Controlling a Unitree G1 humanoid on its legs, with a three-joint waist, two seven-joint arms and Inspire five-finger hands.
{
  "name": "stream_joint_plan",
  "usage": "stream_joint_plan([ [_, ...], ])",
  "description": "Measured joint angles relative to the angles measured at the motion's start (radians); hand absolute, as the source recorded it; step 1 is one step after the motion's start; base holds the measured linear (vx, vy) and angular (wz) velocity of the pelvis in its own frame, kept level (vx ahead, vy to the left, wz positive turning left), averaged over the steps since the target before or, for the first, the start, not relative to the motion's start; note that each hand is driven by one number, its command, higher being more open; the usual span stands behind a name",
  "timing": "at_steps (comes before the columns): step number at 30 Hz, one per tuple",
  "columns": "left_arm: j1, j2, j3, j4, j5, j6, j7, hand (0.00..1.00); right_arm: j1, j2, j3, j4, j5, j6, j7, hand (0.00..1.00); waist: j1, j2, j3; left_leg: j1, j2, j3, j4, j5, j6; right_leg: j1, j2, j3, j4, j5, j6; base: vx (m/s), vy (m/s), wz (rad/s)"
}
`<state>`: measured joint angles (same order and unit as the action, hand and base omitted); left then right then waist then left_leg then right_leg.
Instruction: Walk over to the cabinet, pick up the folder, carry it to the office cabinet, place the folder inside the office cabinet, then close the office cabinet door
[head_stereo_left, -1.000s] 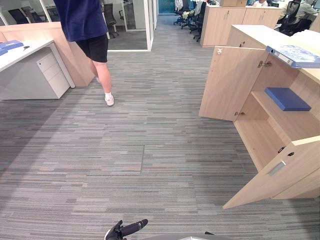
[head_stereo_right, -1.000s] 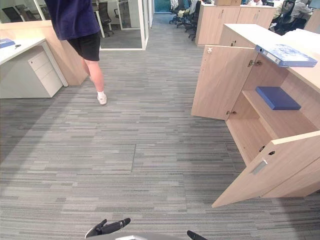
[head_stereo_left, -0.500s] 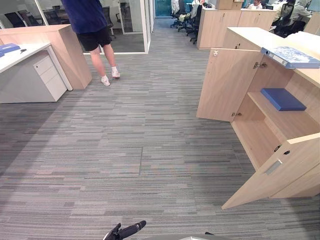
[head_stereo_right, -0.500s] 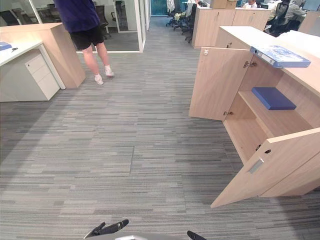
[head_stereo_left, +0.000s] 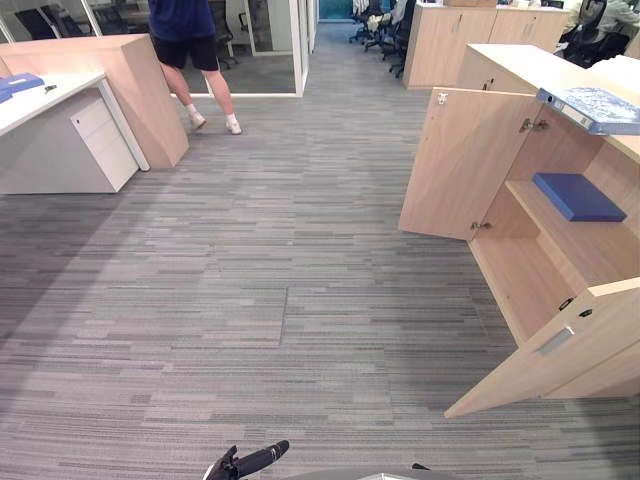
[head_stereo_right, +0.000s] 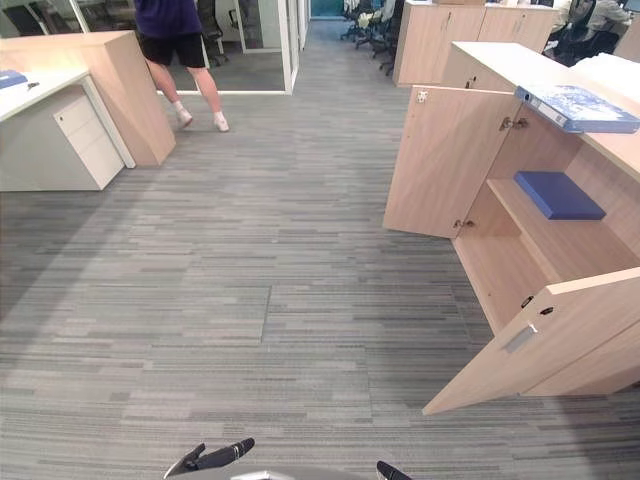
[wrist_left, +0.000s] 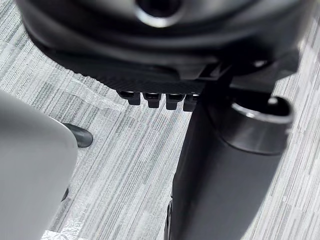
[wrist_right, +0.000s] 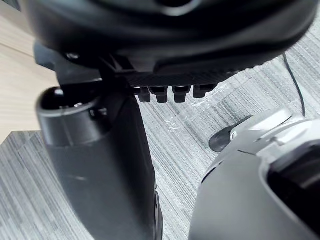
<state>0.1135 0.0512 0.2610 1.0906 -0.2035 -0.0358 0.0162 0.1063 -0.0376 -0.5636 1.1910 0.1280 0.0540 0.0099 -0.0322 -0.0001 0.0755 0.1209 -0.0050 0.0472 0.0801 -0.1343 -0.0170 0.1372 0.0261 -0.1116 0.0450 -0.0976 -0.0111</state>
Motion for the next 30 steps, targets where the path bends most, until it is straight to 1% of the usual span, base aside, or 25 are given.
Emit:
stream_joint_plan([
  [1,0.000,0.000,0.002,-0.006,-0.004,0.001,0.001,1.00,-0.002,0.002,-0.017,0.000,0.003,0.000,-0.002,1.00,0.000,0.001,0.005,-0.022,0.006,0.001,0.049,-0.031,-0.004,-0.010,0.003,0.000,0.020,-0.013,-0.006,-0.02,-0.037,-0.11],
  [3,0.008,-0.013,0.067,-0.028,-0.009,0.001,0.002,1.00,-0.003,0.015,-0.066,-0.005,0.033,0.000,-0.007,1.00,0.003,0.009,0.027,-0.081,0.050,0.028,0.241,-0.136,-0.019,-0.023,0.029,0.011,0.086,-0.071,-0.036,0.00,-0.037,-0.22],
  [4,0.019,-0.033,0.133,-0.049,-0.018,0.002,0.002,1.00,0.001,0.024,-0.072,-0.032,0.034,-0.001,-0.011,1.00,0.001,0.018,0.031,-0.150,0.089,0.072,0.424,-0.169,-0.019,-0.022,0.043,0.012,0.109,-0.094,-0.047,0.03,-0.033,-0.16],
  [5,0.020,-0.046,0.168,-0.066,-0.029,0.004,0.002,1.00,0.004,0.029,-0.061,-0.045,0.035,-0.002,-0.015,1.00,0.001,0.016,0.038,-0.204,0.109,0.089,0.555,-0.163,-0.008,-0.019,0.046,0.013,0.123,-0.106,-0.051,0.06,-0.044,-0.17],
  [6,0.022,-0.069,0.219,-0.110,-0.055,0.003,0.004,1.00,0.011,0.024,-0.020,-0.061,0.035,-0.003,-0.018,1.00,0.004,0.015,0.054,-0.301,0.143,0.098,0.781,-0.099,0.052,-0.012,0.053,0.026,0.158,-0.129,-0.065,0.11,-0.045,-0.39],
  [7,0.040,-0.077,0.237,-0.138,-0.065,0.000,0.009,1.00,0.023,0.016,0.025,-0.073,0.034,-0.011,-0.023,1.00,0.023,0.014,0.057,-0.370,0.176,0.107,0.924,-0.084,0.043,-0.010,0.057,0.055,0.198,-0.160,-0.074,0.15,-0.040,-0.51],
  [8,0.050,-0.076,0.238,-0.148,-0.066,0.001,0.012,1.00,0.026,0.013,0.048,-0.077,0.034,-0.012,-0.025,1.00,0.026,0.010,0.056,-0.394,0.188,0.106,0.961,-0.091,0.036,-0.006,0.055,0.066,0.213,-0.175,-0.076,0.30,0.000,-0.60],
  [9,0.069,-0.071,0.237,-0.159,-0.071,0.001,0.019,1.00,0.026,0.011,0.083,-0.080,0.033,-0.011,-0.031,1.00,0.025,0.000,0.056,-0.426,0.197,0.108,0.976,-0.114,0.006,0.013,0.039,0.089,0.224,-0.195,-0.067,0.30,0.034,-0.58],
  [10,0.082,-0.067,0.237,-0.159,-0.072,0.001,0.024,1.00,0.025,0.014,0.094,-0.083,0.032,-0.010,-0.031,1.00,0.029,-0.017,0.047,-0.450,0.197,0.116,0.924,-0.135,-0.018,0.028,0.013,0.115,0.222,-0.208,-0.057,0.39,0.089,-0.59],
  [13,0.099,-0.069,0.238,-0.170,-0.098,-0.001,0.026,1.00,0.015,0.020,0.126,-0.107,0.032,-0.010,-0.031,1.00,0.033,-0.032,0.046,-0.495,0.179,0.139,0.704,-0.147,-0.037,0.070,-0.054,0.155,0.174,-0.212,-0.035,0.37,0.171,-0.48],
  [14,0.099,-0.073,0.239,-0.175,-0.109,-0.008,0.027,1.00,0.007,0.027,0.120,-0.110,0.032,-0.012,-0.029,1.00,0.039,-0.039,0.048,-0.497,0.158,0.144,0.532,-0.100,-0.035,0.083,-0.093,0.152,0.168,-0.210,-0.009,0.56,0.310,-0.31],
  [15,0.107,-0.081,0.237,-0.172,-0.109,-0.017,0.033,1.00,0.007,0.025,0.116,-0.111,0.032,-0.014,-0.027,1.00,0.044,-0.029,0.042,-0.474,0.142,0.145,0.330,0.025,-0.014,0.097,-0.114,0.142,0.171,-0.212,0.041,0.49,0.284,-0.27],
  [16,0.113,-0.092,0.237,-0.170,-0.109,-0.020,0.035,1.00,0.011,0.020,0.110,-0.115,0.032,-0.015,-0.027,1.00,0.047,-0.014,0.034,-0.464,0.147,0.144,0.251,0.124,0.000,0.109,-0.113,0.138,0.172,-0.213,0.066,0.51,0.297,-0.09],
  [17,0.104,-0.082,0.264,-0.156,-0.118,-0.018,0.035,1.00,0.011,0.036,0.106,-0.110,0.031,-0.019,-0.028,1.00,0.052,-0.035,0.025,-0.453,0.125,0.155,0.272,0.187,0.025,0.135,-0.145,0.125,0.173,-0.211,0.102,0.47,0.279,0.03],
  [18,0.096,-0.078,0.266,-0.155,-0.115,-0.023,0.042,1.00,-0.003,0.062,0.095,-0.112,0.031,-0.021,-0.028,1.00,0.053,-0.044,0.013,-0.452,0.117,0.158,0.271,0.162,0.044,0.124,-0.153,0.111,0.172,-0.161,0.102,0.45,0.274,0.07],
  [19,0.090,-0.078,0.272,-0.157,-0.115,-0.028,0.043,1.00,-0.009,0.082,0.090,-0.118,0.032,-0.023,-0.027,1.00,0.055,-0.047,0.011,-0.453,0.114,0.160,0.273,0.155,0.048,0.123,-0.155,0.107,0.161,-0.140,0.088,0.39,0.259,-0.01],
  [20,0.082,-0.076,0.276,-0.167,-0.115,-0.029,0.043,1.00,-0.021,0.108,0.074,-0.129,0.032,-0.027,-0.021,1.00,0.063,-0.061,0.001,-0.453,0.104,0.169,0.281,0.140,0.055,0.131,-0.166,0.104,0.137,-0.093,0.077,0.34,0.235,-0.05],
  [21,0.067,-0.074,0.275,-0.164,-0.116,-0.026,0.041,1.00,-0.031,0.115,0.076,-0.132,0.032,-0.028,-0.008,1.00,0.075,-0.065,-0.002,-0.445,0.097,0.183,0.291,0.125,0.062,0.141,-0.179,0.101,0.132,-0.053,0.091,0.31,0.213,-0.07],
  [23,0.061,-0.081,0.272,-0.163,-0.115,-0.022,0.039,1.00,-0.033,0.119,0.067,-0.134,0.031,-0.030,0.000,1.00,0.086,-0.066,-0.007,-0.392,0.066,0.197,0.253,0.106,0.068,0.142,-0.211,0.106,0.175,-0.024,0.086,0.23,0.164,-0.10],
  [25,0.065,-0.083,0.264,-0.154,-0.114,-0.019,0.041,1.00,-0.031,0.111,0.047,-0.132,0.029,-0.025,0.011,1.00,0.085,-0.064,-0.018,-0.325,0.021,0.215,0.178,0.081,0.064,0.088,-0.250,0.116,0.334,-0.025,0.087,0.23,0.210,-0.11],
  [26,0.067,-0.075,0.249,-0.144,-0.111,-0.019,0.040,1.00,-0.033,0.104,0.030,-0.133,0.029,-0.024,0.015,1.00,0.084,-0.071,-0.021,-0.279,-0.017,0.229,0.131,0.077,0.067,0.019,-0.285,0.125,0.488,-0.007,0.087,0.22,0.235,-0.08],
  [27,0.068,-0.059,0.222,-0.125,-0.105,-0.019,0.041,1.00,-0.033,0.095,0.030,-0.138,0.030,-0.026,0.017,1.00,0.077,-0.076,-0.018,-0.230,-0.052,0.236,0.089,0.075,0.070,-0.041,-0.322,0.127,0.633,0.055,0.070,0.19,0.187,-0.09],
  [28,0.068,-0.051,0.205,-0.118,-0.099,-0.018,0.041,1.00,-0.033,0.088,0.032,-0.140,0.030,-0.029,0.017,1.00,0.074,-0.073,-0.018,-0.206,-0.064,0.238,0.072,0.072,0.075,-0.066,-0.340,0.122,0.693,0.099,0.062,0.16,0.135,-0.05],
  [29,0.071,-0.042,0.177,-0.108,-0.096,-0.018,0.040,1.00,-0.034,0.079,0.036,-0.151,0.030,-0.031,0.016,1.00,0.071,-0.062,-0.018,-0.172,-0.073,0.243,0.059,0.065,0.084,-0.098,-0.365,0.106,0.776,0.164,0.035,0.17,0.109,-0.13],
  [30,0.073,-0.036,0.169,-0.100,-0.088,-0.017,0.041,1.00,-0.037,0.074,0.047,-0.168,0.031,-0.034,0.015,1.00,0.068,-0.054,-0.008,-0.139,-0.074,0.251,0.057,0.050,0.094,-0.145,-0.399,0.060,0.887,0.173,0.009,0.24,0.132,-0.27],
])
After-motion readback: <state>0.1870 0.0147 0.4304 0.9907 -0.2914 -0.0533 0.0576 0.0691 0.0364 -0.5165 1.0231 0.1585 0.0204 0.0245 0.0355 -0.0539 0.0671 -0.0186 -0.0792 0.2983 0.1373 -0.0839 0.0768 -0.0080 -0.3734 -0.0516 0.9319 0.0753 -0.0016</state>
